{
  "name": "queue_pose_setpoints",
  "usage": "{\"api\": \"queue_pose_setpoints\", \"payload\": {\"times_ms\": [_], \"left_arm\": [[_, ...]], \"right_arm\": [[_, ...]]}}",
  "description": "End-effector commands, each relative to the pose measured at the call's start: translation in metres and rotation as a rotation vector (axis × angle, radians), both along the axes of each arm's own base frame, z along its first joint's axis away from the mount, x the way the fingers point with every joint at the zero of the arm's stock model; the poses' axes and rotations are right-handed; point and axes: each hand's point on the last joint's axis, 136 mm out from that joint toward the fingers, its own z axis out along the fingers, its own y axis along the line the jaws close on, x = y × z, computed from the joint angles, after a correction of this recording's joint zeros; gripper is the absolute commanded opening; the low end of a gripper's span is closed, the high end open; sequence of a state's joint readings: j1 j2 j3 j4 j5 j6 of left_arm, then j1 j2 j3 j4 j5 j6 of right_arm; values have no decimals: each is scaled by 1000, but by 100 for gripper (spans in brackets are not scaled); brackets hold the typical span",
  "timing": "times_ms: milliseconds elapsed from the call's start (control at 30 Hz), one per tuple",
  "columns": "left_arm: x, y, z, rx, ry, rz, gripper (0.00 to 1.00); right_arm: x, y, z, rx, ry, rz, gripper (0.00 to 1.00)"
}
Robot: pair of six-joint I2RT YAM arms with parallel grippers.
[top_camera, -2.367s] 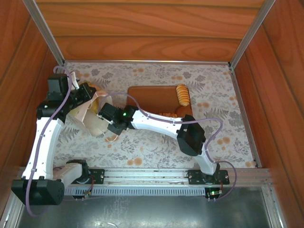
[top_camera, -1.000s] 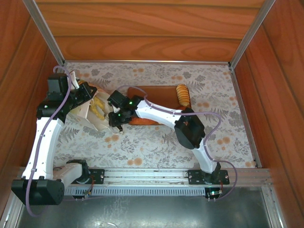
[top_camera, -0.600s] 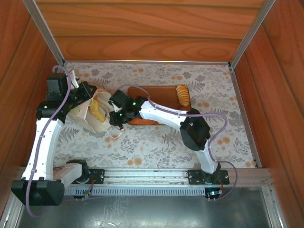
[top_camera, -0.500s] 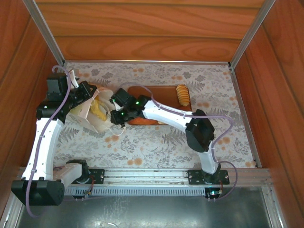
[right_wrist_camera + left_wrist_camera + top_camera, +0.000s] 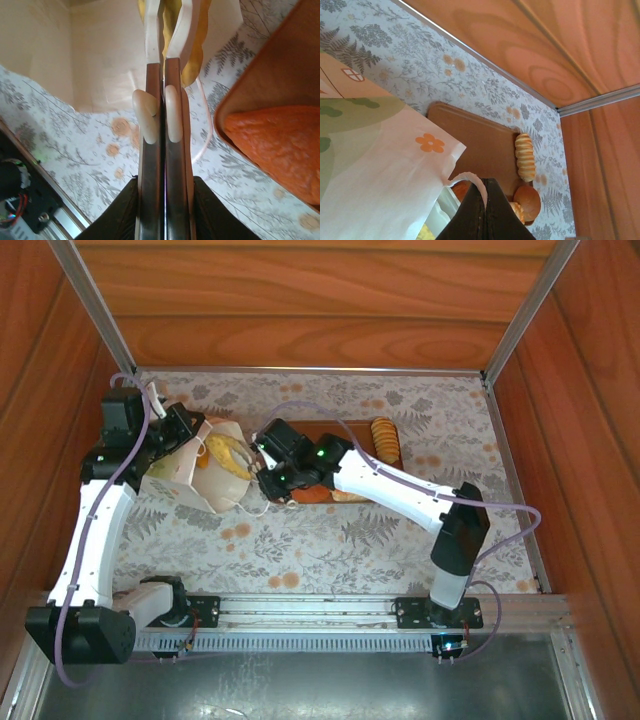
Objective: Take the fake bread out of the paper bag
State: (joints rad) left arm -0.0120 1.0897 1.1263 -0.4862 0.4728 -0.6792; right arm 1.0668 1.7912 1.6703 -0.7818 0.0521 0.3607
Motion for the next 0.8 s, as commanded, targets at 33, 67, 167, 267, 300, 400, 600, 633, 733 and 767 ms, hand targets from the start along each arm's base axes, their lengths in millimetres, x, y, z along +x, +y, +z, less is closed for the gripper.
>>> {"api": "queue_pose_setpoints", "payload": {"times_ms": [33, 67, 167, 267, 300, 400, 600, 633, 733, 767], "left_arm": [[9, 8, 7, -8, -22, 56, 0], [10, 10, 6, -3, -18, 74, 0], [13, 16, 1, 18, -9, 111, 0], [15, 16, -3, 20, 3, 115, 0], [15, 16, -5, 22, 5, 115, 0], [15, 16, -8, 25, 13, 118, 0], [12, 16, -2, 33, -10, 108, 0], [11, 15, -1, 34, -16, 104, 0], [8, 14, 1, 37, -26, 99, 0], [7, 15, 2, 39, -29, 99, 0]], "right_arm": [[-8, -29, 18, -47, -71, 15, 17], [-8, -35, 20, -50, -82, 7, 17], [-11, -63, 33, -57, -128, -34, 16], [-10, -91, 39, -87, -180, -87, 16], [-9, -100, 42, -91, -193, -105, 16], [-5, -122, 43, -112, -216, -149, 17], [29, -174, 11, -290, -180, -297, 19], [36, -182, 6, -331, -176, -317, 19], [55, -194, -1, -426, -185, -336, 19], [62, -197, -3, -454, -199, -346, 19]]}}
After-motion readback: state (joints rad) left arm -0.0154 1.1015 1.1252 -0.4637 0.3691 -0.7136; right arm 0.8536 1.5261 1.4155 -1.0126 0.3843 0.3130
